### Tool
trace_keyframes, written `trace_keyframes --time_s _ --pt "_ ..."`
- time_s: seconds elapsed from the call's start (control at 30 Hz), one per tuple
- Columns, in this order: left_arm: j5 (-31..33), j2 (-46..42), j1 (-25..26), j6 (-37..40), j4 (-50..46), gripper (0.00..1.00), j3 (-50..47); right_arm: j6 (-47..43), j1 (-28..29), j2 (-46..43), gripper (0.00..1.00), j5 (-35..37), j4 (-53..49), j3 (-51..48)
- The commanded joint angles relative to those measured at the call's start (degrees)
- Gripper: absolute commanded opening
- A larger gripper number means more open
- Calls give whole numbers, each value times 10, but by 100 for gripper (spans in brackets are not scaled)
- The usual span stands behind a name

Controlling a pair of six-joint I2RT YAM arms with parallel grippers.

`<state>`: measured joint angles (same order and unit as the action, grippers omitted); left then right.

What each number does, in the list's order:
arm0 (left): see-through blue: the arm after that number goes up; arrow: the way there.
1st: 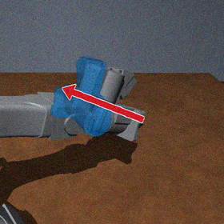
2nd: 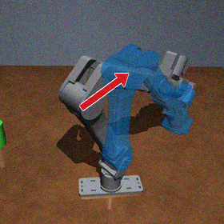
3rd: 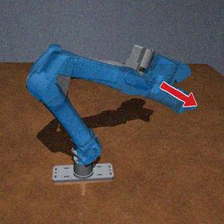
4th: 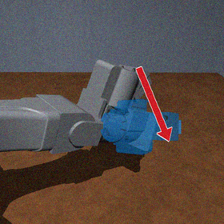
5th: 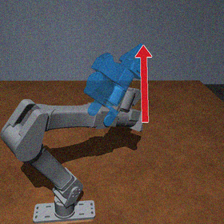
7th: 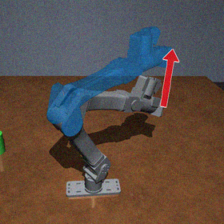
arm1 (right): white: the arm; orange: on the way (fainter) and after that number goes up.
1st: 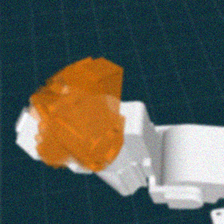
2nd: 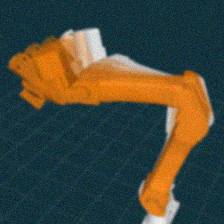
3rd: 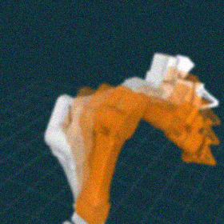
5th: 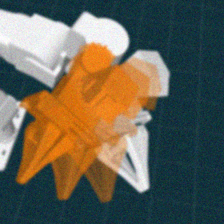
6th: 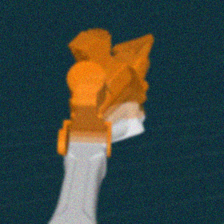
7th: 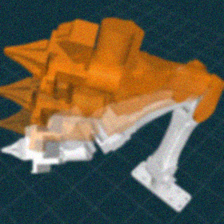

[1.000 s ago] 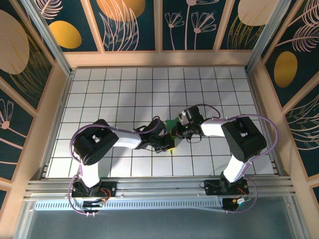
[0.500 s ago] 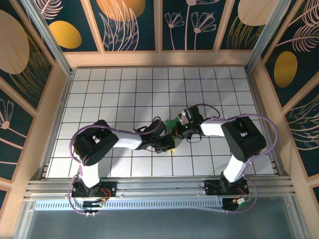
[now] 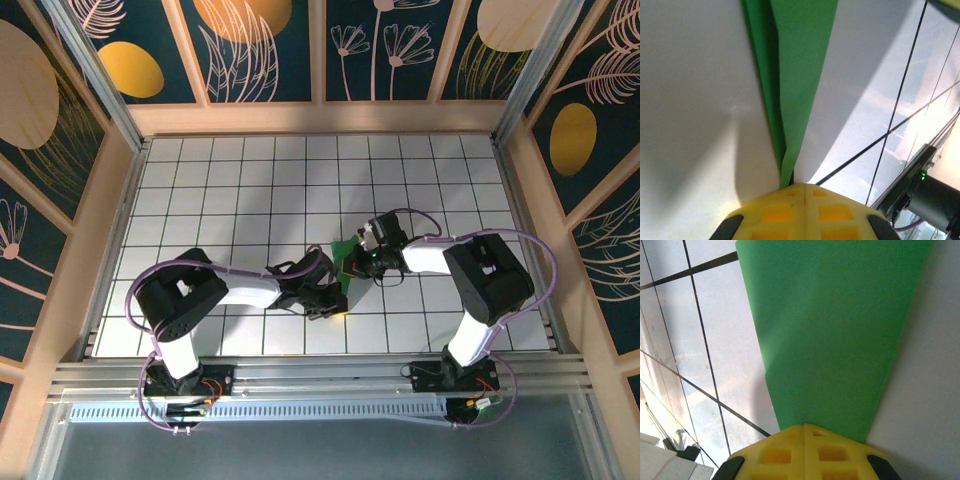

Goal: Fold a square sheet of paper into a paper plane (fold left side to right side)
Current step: Fold the wing for the fifth time at the center of the table.

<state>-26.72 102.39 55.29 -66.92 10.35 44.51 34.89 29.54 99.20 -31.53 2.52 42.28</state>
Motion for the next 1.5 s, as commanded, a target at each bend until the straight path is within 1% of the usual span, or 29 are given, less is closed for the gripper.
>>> trace_keyframes --time_s 0.0,0.1,0.23,0.4,0.5,0.77,0.93,1.13,1.47 --pt "-25 -34 4 -10 -13 0 -6 -9 12 49 0 86 -89 -22" --pt "-26 -61 -4 -16 -2 0 5 -9 12 50 0 87 -90 -21" --pt "-18 -67 -26 -7 -7 0 18 -8 13 52 0 86 -89 -19" --pt "-13 -45 -54 15 -16 0 30 -9 13 54 0 84 -89 -18" --pt "-16 -12 -62 29 -16 0 45 -10 13 55 0 84 -90 -17" --pt "-30 43 -63 47 -12 0 93 -10 13 55 0 82 -92 -16" --pt "-11 61 -67 64 -25 0 109 -11 13 55 0 82 -94 -17" --pt "10 76 -74 86 -44 0 109 -13 13 56 0 82 -95 -15" --pt "2 79 -73 76 -27 0 75 -13 13 58 0 84 -97 -13"
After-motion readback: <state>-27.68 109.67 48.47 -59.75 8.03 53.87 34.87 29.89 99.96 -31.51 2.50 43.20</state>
